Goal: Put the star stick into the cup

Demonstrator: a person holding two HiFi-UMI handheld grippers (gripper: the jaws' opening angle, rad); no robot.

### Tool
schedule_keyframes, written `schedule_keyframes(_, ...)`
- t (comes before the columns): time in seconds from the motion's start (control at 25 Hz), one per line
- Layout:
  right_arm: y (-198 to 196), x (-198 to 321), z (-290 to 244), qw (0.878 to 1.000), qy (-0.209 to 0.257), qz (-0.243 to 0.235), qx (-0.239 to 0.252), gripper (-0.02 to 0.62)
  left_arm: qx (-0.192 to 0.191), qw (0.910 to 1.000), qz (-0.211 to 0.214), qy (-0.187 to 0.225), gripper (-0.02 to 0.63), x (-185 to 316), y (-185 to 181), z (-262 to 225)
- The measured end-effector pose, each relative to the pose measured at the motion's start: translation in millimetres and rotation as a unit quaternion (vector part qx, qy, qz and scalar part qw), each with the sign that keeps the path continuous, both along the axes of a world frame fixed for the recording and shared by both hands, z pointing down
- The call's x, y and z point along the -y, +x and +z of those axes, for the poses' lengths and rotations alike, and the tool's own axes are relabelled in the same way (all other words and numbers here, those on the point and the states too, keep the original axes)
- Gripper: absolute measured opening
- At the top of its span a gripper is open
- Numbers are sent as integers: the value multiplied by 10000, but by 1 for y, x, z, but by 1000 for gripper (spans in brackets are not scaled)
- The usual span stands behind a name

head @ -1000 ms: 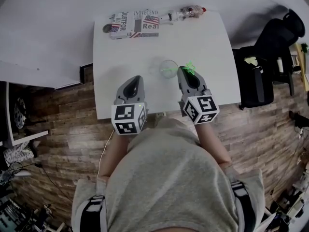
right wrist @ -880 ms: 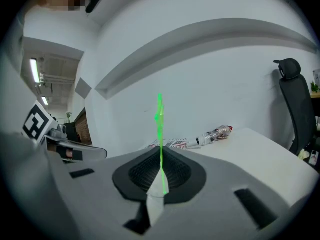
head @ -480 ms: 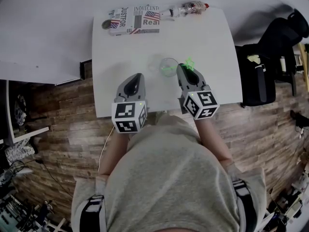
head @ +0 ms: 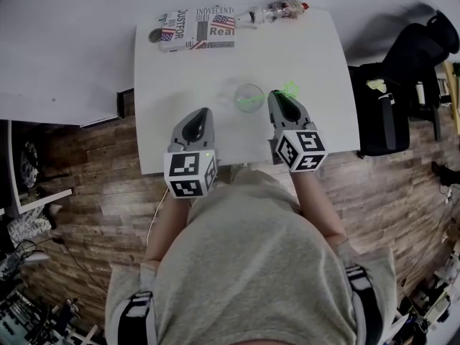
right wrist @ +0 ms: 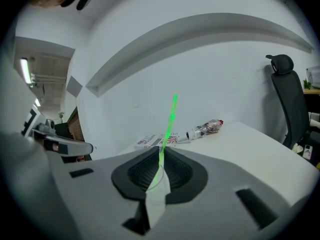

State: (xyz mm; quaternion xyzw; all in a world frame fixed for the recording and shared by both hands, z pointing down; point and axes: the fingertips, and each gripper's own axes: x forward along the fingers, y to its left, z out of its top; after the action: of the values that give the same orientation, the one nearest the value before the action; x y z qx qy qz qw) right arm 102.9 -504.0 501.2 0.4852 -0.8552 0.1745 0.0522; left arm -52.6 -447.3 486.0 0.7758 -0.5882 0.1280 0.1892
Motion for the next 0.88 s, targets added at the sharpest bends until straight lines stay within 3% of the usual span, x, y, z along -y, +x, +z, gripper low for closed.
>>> schedule_keyframes(0.4,11,-3,9,9999,-59,137,-35,41,14,9999,-109,11,9,-13,-5,0)
schedule_keyframes(0.88,19,-23,14,9995,-220,241,-10,132,3,9998,-170,77,9,-38,-13,-9)
